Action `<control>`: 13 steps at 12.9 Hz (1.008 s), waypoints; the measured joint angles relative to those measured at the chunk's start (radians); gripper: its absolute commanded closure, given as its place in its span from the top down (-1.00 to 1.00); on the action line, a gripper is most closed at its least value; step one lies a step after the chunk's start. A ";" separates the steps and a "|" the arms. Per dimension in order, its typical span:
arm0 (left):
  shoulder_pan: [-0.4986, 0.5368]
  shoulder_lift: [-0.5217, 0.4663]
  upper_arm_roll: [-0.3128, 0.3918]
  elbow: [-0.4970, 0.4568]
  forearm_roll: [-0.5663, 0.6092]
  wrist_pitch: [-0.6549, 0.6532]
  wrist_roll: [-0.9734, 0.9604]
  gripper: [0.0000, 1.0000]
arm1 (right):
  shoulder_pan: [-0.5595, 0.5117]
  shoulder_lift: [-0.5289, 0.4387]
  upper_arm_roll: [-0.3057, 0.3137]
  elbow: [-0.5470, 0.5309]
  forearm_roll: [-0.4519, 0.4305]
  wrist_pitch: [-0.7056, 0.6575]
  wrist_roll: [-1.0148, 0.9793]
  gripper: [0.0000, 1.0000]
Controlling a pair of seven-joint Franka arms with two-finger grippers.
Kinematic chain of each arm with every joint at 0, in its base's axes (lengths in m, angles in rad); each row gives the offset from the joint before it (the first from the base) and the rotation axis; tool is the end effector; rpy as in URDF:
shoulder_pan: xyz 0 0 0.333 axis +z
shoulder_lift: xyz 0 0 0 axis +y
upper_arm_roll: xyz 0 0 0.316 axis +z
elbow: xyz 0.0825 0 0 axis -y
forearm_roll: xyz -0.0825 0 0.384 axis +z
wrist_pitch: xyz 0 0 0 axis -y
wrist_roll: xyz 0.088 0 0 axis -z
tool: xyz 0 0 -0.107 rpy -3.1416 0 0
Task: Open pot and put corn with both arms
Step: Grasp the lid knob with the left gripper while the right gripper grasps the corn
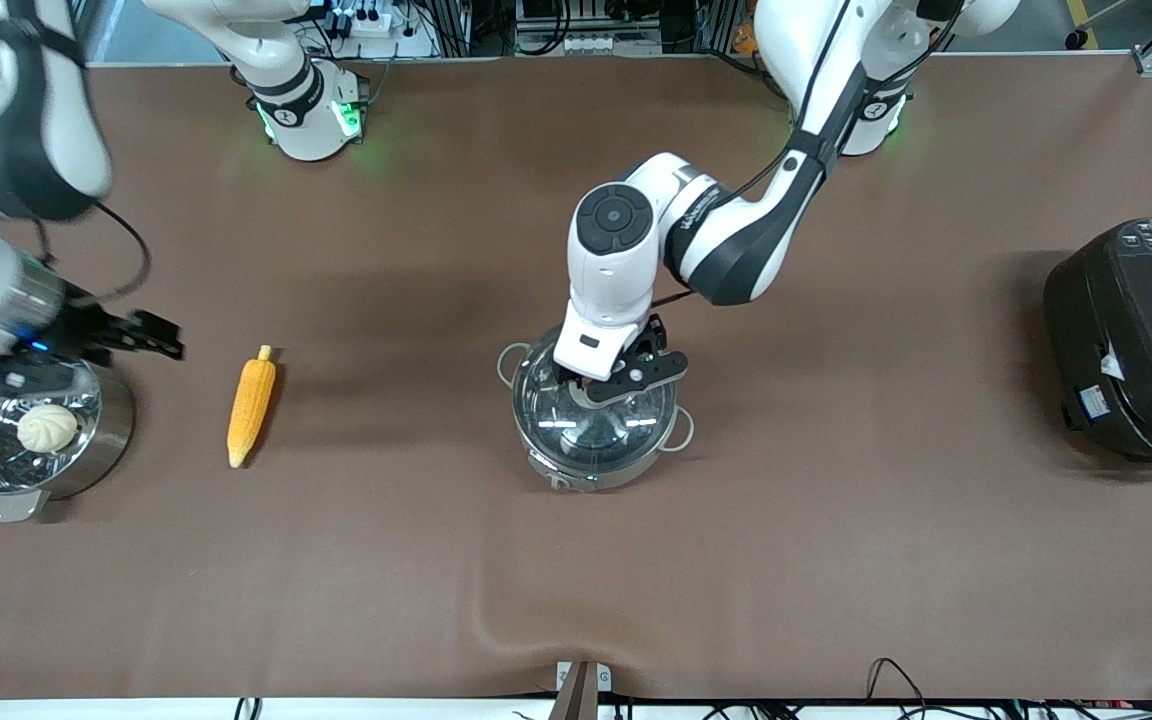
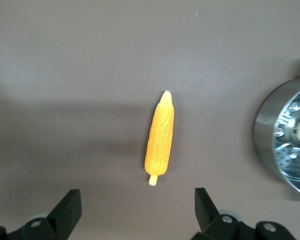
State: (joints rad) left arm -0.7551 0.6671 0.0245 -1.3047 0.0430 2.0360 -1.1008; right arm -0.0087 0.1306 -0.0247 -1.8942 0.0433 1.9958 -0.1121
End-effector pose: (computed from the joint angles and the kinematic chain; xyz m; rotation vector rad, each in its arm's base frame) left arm 0.5505 -0.4957 0.3553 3.0742 0.5378 0.1281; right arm 0.5889 -0.0166 0.4319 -3.1019 -0.0938 0.0407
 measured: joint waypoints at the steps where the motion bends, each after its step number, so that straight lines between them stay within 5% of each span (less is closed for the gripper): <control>1: -0.001 0.005 0.000 0.001 0.000 0.005 0.000 1.00 | 0.000 0.016 0.001 -0.072 0.002 0.085 0.000 1.00; 5: -0.007 0.011 0.000 0.007 0.000 0.013 0.000 1.00 | 0.003 0.114 0.002 -0.185 0.003 0.260 0.000 1.00; 11: -0.012 0.019 0.000 0.008 0.000 0.027 0.000 0.62 | -0.009 0.241 -0.003 -0.250 0.006 0.503 0.000 1.00; 12: -0.012 0.020 0.000 0.008 0.000 0.030 0.000 0.41 | -0.010 0.260 -0.004 -0.257 0.006 0.528 0.000 0.88; 13: -0.013 0.020 0.000 0.008 0.000 0.031 0.000 0.18 | -0.010 0.273 -0.004 -0.259 0.006 0.544 0.000 0.47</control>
State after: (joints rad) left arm -0.7677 0.6873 0.0246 -1.2969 0.0430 2.0671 -1.1008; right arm -0.0185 0.4033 -0.0289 -2.1528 0.0497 2.5397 -0.1119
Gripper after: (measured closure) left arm 0.185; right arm 0.000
